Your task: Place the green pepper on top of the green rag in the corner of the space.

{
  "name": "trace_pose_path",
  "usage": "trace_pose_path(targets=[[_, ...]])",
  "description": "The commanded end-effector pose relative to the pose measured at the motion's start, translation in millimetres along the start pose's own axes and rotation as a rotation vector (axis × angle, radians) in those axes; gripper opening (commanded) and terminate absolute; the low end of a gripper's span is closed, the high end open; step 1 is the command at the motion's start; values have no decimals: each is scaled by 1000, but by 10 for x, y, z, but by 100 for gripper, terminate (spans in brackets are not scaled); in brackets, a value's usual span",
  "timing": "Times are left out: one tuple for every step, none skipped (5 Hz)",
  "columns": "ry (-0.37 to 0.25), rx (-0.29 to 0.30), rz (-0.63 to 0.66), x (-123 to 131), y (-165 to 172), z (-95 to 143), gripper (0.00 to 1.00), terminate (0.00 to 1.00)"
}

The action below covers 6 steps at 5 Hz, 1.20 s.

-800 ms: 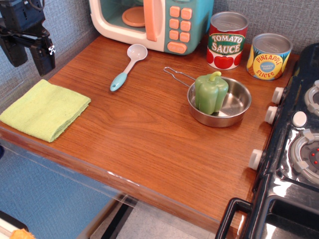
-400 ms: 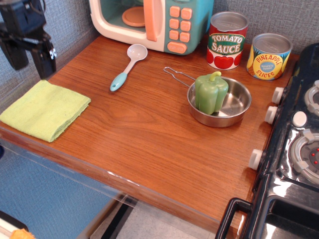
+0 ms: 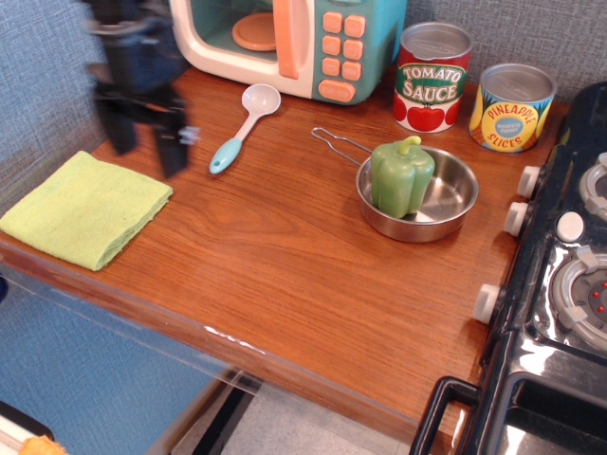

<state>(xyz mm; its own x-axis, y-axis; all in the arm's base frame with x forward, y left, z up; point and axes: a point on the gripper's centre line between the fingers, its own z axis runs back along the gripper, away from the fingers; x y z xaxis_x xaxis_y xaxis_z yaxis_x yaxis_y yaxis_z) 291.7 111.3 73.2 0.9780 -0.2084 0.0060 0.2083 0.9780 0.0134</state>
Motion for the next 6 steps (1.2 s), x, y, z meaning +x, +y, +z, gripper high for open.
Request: trace_pose_path(targets=[[-48, 61, -86, 465, -485, 140, 100, 0], [-96, 56, -154, 624, -804, 280, 100, 0], [-136, 28, -175, 778, -998, 445, 100, 0], [-155, -12, -159, 916, -1033, 523, 100, 0], [-167, -70, -137, 1078, -1058, 531, 100, 0], [-144, -115, -138, 1171, -1144, 403, 100, 0]])
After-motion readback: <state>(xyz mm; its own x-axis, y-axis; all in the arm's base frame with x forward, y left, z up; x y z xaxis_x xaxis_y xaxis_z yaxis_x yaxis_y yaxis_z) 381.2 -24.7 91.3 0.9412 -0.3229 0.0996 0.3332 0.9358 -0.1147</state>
